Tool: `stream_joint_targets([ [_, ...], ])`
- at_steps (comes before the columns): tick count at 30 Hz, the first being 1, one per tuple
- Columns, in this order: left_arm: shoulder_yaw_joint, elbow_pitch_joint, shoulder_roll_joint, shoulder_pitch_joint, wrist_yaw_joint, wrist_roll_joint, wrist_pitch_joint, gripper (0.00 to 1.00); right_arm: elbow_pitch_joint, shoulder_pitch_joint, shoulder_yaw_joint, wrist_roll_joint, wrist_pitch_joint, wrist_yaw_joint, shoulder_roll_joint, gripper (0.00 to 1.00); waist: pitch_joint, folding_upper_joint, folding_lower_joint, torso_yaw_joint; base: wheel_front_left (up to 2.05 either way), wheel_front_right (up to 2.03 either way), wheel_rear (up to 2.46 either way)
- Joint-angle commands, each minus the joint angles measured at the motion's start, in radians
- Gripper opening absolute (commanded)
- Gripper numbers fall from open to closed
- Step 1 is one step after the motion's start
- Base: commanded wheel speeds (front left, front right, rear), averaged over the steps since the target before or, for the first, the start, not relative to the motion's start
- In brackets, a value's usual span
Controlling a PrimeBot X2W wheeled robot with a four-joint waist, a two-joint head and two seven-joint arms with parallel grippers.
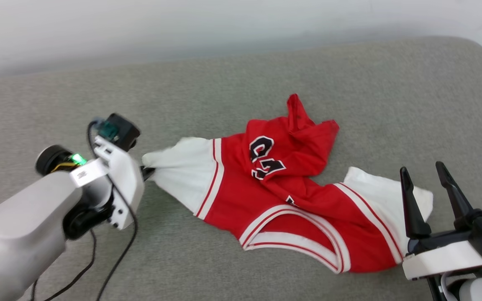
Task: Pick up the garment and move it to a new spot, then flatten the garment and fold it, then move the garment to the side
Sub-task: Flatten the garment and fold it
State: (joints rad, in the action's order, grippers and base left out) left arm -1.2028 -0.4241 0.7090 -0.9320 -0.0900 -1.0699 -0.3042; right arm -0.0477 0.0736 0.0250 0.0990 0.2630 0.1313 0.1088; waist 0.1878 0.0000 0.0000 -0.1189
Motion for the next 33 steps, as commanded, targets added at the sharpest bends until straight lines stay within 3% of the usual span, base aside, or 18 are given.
stream_joint_targets([
  [1,0.006,0.028,0.027,0.029,0.019,-0.005,0.009,0.00,-0.003,-0.017,0.004,0.010,0.002,-0.001,0.008,1.00,-0.039,0.0000,0.0000,0.039,0.00,0.00,0.00],
  [10,0.037,0.221,0.195,0.210,0.151,-0.113,0.040,0.00,-0.009,-0.048,0.007,0.017,0.002,-0.001,0.019,1.00,-0.077,0.0000,0.0000,0.083,0.00,0.00,0.00],
  [17,0.036,0.207,0.273,0.342,0.213,-0.193,0.066,0.00,-0.027,-0.061,0.013,0.017,0.003,-0.001,0.034,1.00,-0.075,0.0000,0.0000,0.081,0.00,0.00,0.00],
  [21,0.036,0.163,0.254,0.392,0.216,-0.239,0.078,0.00,-0.043,-0.067,0.018,0.021,-0.002,-0.001,0.039,1.00,-0.066,0.0000,0.0000,0.078,0.00,0.00,0.00],
  [29,0.029,0.030,0.157,0.426,0.190,-0.246,0.135,0.00,-0.065,-0.057,0.022,0.030,-0.015,-0.001,0.060,1.00,-0.080,0.0000,0.0000,0.076,0.00,0.00,0.00],
  [30,0.031,0.018,0.149,0.427,0.189,-0.239,0.152,0.38,-0.063,-0.055,0.024,0.031,-0.017,-0.001,0.066,1.00,-0.087,0.0000,0.0000,0.078,0.00,0.00,0.00],
  [31,0.032,0.010,0.143,0.427,0.191,-0.228,0.171,1.00,-0.060,-0.052,0.024,0.032,-0.021,-0.001,0.070,1.00,-0.094,0.0000,0.0000,0.079,0.00,0.00,0.00],
  [33,0.038,-0.001,0.133,0.427,0.200,-0.214,0.216,1.00,-0.051,-0.044,0.026,0.034,-0.025,-0.001,0.084,1.00,-0.109,0.0000,0.0000,0.084,0.00,0.00,0.00],
])
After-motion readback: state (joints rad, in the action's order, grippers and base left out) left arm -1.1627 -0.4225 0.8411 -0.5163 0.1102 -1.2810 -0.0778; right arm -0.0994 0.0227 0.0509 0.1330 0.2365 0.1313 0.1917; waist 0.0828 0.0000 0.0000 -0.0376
